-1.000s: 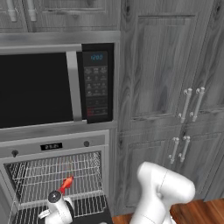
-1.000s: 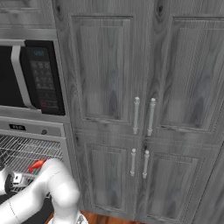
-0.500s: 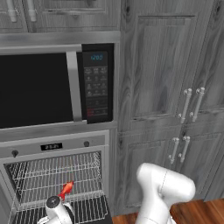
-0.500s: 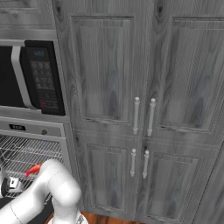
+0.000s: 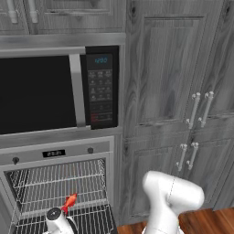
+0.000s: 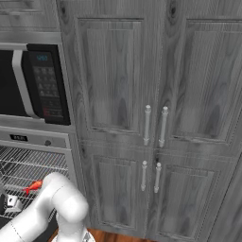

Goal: Take the fish from the oven and place it on the plate on the counter.

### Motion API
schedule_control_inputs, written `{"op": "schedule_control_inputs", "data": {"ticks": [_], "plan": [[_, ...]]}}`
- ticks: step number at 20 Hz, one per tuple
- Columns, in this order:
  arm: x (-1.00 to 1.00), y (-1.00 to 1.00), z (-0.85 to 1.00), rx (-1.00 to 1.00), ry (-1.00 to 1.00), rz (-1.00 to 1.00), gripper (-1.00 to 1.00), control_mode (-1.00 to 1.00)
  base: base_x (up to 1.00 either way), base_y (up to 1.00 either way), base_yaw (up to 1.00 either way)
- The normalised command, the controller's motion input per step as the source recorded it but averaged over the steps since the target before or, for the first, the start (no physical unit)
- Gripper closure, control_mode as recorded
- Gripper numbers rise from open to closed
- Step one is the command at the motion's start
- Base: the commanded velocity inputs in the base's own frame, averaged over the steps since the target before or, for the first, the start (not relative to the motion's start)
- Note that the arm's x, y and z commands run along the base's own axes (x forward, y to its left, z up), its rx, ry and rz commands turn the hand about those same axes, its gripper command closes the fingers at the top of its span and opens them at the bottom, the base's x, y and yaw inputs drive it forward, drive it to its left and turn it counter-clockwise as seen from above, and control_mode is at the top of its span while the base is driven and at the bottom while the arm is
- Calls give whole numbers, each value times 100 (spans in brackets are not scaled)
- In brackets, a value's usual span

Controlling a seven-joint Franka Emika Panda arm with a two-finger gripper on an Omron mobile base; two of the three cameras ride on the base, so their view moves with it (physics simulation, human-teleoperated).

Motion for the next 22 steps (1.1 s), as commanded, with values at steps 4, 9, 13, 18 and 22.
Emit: {"op": "schedule_control_inputs", "data": {"ticks": [4, 9, 13, 18, 22], "plan": [[-100, 0, -100, 0, 2, 3, -100, -100, 0, 0, 0], [-100, 0, -69, 0, 0, 2, -100, -100, 0, 0, 0], [-53, -3, 22, 3, -7, 0, -100, -100, 0, 0, 0], [-11, 0, 79, 10, -14, 0, -100, -100, 0, 0, 0], [0, -4, 100, 17, -8, 0, -100, -100, 0, 0, 0]]}}
